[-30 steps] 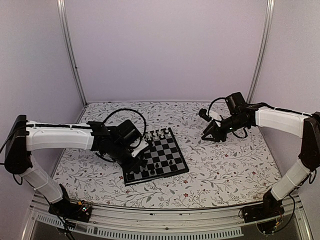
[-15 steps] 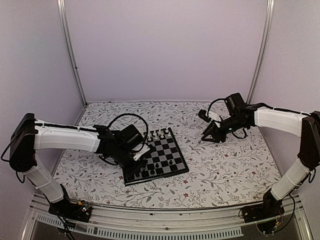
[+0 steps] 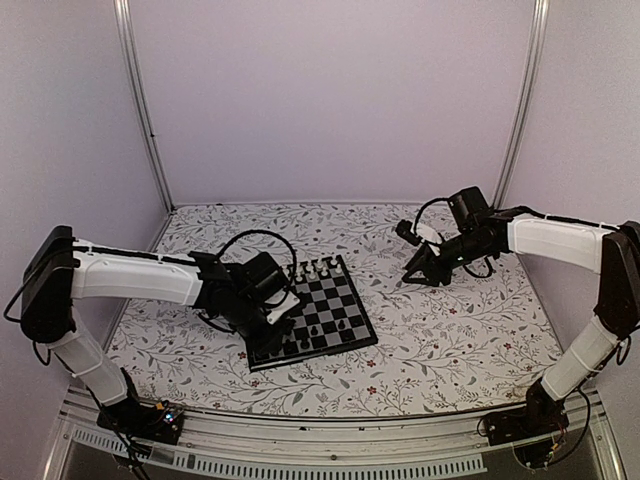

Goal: Set up the chess pieces on the board
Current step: Place the chess piece on the chessboard, then pick up the chess piece from the chessboard.

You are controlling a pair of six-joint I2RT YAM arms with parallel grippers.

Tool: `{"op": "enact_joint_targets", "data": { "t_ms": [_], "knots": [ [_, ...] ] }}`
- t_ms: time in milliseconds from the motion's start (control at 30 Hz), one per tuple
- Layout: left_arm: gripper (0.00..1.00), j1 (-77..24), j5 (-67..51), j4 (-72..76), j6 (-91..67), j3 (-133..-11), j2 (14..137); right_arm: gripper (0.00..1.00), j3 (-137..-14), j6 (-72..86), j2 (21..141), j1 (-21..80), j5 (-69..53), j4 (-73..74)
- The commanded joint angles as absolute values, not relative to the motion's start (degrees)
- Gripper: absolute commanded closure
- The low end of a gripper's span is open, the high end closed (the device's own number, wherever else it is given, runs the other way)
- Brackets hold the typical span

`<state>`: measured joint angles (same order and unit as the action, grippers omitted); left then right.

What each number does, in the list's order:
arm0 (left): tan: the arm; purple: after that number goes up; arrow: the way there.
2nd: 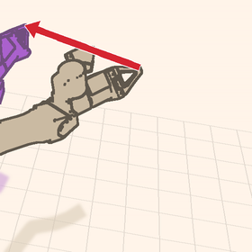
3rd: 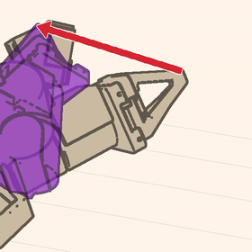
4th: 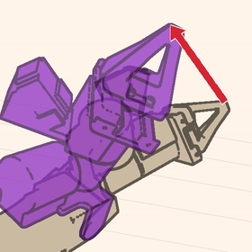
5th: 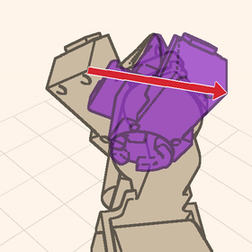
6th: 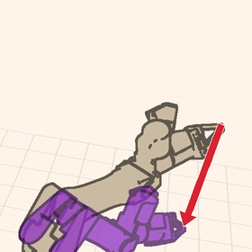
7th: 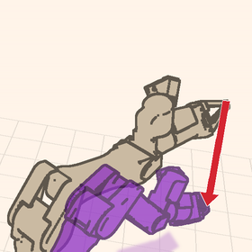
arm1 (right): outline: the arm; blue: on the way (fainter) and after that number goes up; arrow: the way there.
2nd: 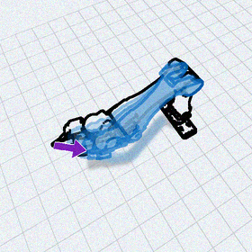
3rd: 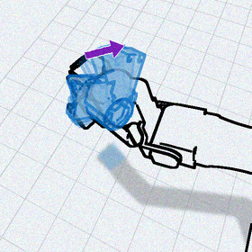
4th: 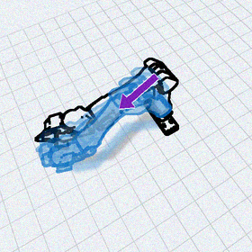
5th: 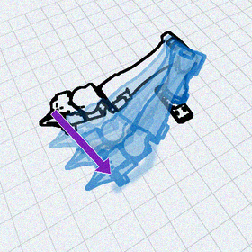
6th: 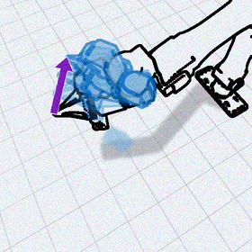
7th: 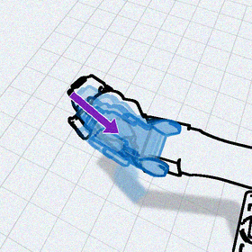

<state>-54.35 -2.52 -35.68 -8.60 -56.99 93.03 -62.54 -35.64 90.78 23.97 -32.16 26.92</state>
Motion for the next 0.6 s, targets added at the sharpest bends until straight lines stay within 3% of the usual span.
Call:
{"op": "enact_joint_targets", "data": {
  "t_ms": [0,233,567],
  "knots": [
    [0.71,-55.2,-2.5,-37.6,-7.9,-60.1,90.3,0.64,-62.4,-35.9,91.6,23.9,-33.5,26.9],
    [0.71,-52.7,3.8,-39.7,-6.1,-66.1,90.2,0.63,-62.5,-35.9,91.5,23.9,-33.3,26.9],
    [0.68,-48.7,8.9,-39.2,-4.9,-73.9,99.1,0.64,-62.2,-36.1,91.2,24.0,-32.9,27.0]
  ]
}}
